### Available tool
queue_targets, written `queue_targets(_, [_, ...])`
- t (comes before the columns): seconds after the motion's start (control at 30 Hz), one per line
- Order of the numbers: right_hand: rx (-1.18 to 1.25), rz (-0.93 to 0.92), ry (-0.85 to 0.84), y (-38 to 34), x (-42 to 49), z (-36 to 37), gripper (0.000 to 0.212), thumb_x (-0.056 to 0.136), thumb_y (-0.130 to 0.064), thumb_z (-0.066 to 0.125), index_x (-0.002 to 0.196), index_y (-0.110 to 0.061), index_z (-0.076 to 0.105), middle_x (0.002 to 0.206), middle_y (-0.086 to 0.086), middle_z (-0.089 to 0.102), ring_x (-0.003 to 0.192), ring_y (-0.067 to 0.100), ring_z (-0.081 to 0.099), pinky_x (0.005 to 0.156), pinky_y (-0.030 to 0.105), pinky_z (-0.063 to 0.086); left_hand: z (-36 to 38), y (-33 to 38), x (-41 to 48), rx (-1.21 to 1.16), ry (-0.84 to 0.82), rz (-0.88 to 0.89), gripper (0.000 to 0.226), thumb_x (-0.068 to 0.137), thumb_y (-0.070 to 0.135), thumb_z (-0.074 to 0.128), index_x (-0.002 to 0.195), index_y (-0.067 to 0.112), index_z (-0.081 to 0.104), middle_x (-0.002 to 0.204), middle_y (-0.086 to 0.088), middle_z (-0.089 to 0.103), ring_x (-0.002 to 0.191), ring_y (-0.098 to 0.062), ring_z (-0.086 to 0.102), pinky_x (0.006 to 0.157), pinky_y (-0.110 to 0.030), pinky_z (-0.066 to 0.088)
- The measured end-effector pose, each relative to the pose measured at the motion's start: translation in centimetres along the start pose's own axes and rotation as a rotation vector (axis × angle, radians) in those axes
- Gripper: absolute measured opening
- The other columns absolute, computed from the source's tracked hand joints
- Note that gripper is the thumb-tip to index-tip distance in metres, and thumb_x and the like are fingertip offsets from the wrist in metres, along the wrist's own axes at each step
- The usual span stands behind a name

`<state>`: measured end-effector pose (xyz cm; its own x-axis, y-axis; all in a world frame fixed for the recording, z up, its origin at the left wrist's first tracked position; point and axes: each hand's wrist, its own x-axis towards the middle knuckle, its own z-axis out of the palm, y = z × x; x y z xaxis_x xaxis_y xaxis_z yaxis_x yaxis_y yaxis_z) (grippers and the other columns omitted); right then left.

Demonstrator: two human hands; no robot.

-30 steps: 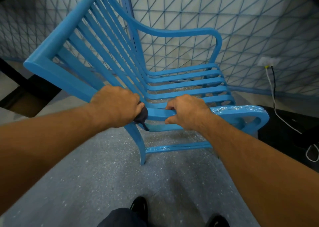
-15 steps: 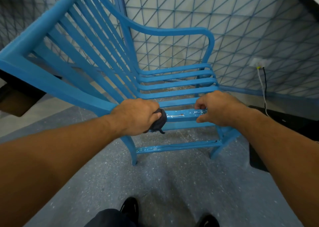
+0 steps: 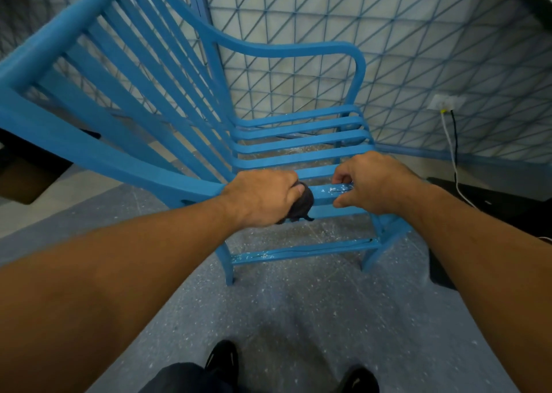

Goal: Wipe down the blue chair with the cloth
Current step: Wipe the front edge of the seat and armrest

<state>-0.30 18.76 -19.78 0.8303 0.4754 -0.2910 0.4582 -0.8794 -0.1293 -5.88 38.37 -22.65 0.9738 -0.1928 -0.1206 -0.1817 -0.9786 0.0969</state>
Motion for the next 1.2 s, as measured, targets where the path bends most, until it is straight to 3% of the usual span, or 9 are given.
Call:
queue_targets(0.1, [0.011, 0.017, 0.000, -0.1, -0.1, -0.1, 0.034, 0.075, -0.048, 0.076, 0.105, -0.036, 0.063, 0.100, -0.011, 0.062, 0.092, 0.014, 0.056, 0.082, 0.034, 0.049, -0.1, 0.5, 0.2, -0.003, 0.031, -0.075, 0.037, 0.102, 0.048, 0.026, 0.099, 0.023, 0.053, 0.098, 0.000, 0.062, 0.080, -0.018, 0.048, 0.071, -0.035, 0.038])
queue_targets(0.23, [0.006, 0.019, -0.006, -0.4, -0.3, -0.3, 0.033, 0.076, -0.047, 0.076, 0.104, -0.035, 0.064, 0.098, -0.012, 0.062, 0.091, 0.013, 0.055, 0.079, 0.032, 0.047, 0.6, -0.2, -1.6, 0.110, 0.161, 0.117, 0.035, 0.101, 0.045, 0.027, 0.111, 0.021, 0.051, 0.105, 0.000, 0.060, 0.090, -0.019, 0.055, 0.078, -0.039, 0.047])
queue_targets(0.5, [-0.020, 0.025, 0.006, -0.7, -0.4, -0.4, 0.033, 0.077, -0.045, 0.075, 0.106, -0.032, 0.064, 0.097, -0.010, 0.061, 0.091, 0.014, 0.055, 0.078, 0.031, 0.047, -0.5, 0.3, 2.0, -0.085, -0.120, -0.073, 0.035, 0.100, 0.054, 0.025, 0.095, 0.031, 0.052, 0.093, 0.004, 0.054, 0.086, -0.020, 0.051, 0.078, -0.039, 0.045])
queue_targets(0.6, [-0.026, 0.032, -0.002, -0.9, -0.4, -0.5, 0.037, 0.077, -0.046, 0.076, 0.109, -0.032, 0.063, 0.098, -0.010, 0.060, 0.092, 0.014, 0.055, 0.082, 0.034, 0.049, 0.2, 0.9, 1.1, -0.034, 0.010, 0.032, 0.031, 0.100, 0.051, 0.029, 0.096, 0.028, 0.049, 0.095, 0.005, 0.058, 0.085, -0.017, 0.053, 0.074, -0.036, 0.045])
queue_targets(0.7, [-0.028, 0.043, -0.009, -0.9, -0.5, -0.5, 0.037, 0.077, -0.046, 0.076, 0.109, -0.032, 0.063, 0.100, -0.009, 0.062, 0.093, 0.014, 0.056, 0.083, 0.034, 0.050, 1.3, 1.0, -0.4, 0.061, 0.153, 0.191, 0.030, 0.099, 0.048, 0.038, 0.117, 0.027, 0.047, 0.109, 0.006, 0.057, 0.094, -0.016, 0.053, 0.079, -0.037, 0.047])
queue_targets(0.87, [-0.004, 0.044, 0.008, -1.0, -0.5, -0.3, 0.035, 0.078, -0.043, 0.076, 0.109, -0.031, 0.063, 0.096, -0.010, 0.062, 0.090, 0.013, 0.056, 0.081, 0.032, 0.049, 0.5, 0.7, 1.7, -0.077, -0.027, 0.066, 0.035, 0.099, 0.054, 0.029, 0.098, 0.028, 0.052, 0.089, 0.006, 0.057, 0.083, -0.016, 0.054, 0.072, -0.036, 0.047])
queue_targets(1.0, [-0.005, 0.047, -0.008, -1.0, -0.6, -0.5, 0.037, 0.078, -0.041, 0.076, 0.112, -0.030, 0.063, 0.103, -0.007, 0.064, 0.093, 0.014, 0.058, 0.083, 0.033, 0.050, 0.2, 1.4, 3.9, -0.158, -0.147, -0.068, 0.038, 0.101, 0.051, 0.026, 0.094, 0.027, 0.055, 0.091, 0.002, 0.054, 0.085, -0.020, 0.051, 0.073, -0.035, 0.040])
queue_targets(1.1, [0.000, 0.056, -0.019, -1.0, -0.6, -0.7, 0.039, 0.077, -0.043, 0.076, 0.111, -0.030, 0.063, 0.104, -0.008, 0.064, 0.093, 0.014, 0.057, 0.084, 0.034, 0.051, 0.7, 1.9, 2.0, -0.059, 0.019, -0.006, 0.033, 0.102, 0.047, 0.027, 0.095, 0.024, 0.050, 0.093, 0.000, 0.057, 0.082, -0.020, 0.051, 0.072, -0.037, 0.043])
queue_targets(1.2, [-0.016, 0.065, -0.013, -1.2, -0.6, -0.6, 0.040, 0.076, -0.045, 0.077, 0.111, -0.031, 0.063, 0.102, -0.008, 0.064, 0.092, 0.014, 0.058, 0.085, 0.035, 0.052, 1.8, 1.5, -0.1, 0.127, 0.185, 0.158, 0.035, 0.100, 0.048, 0.034, 0.115, 0.020, 0.049, 0.106, 0.001, 0.056, 0.092, -0.020, 0.053, 0.079, -0.038, 0.045])
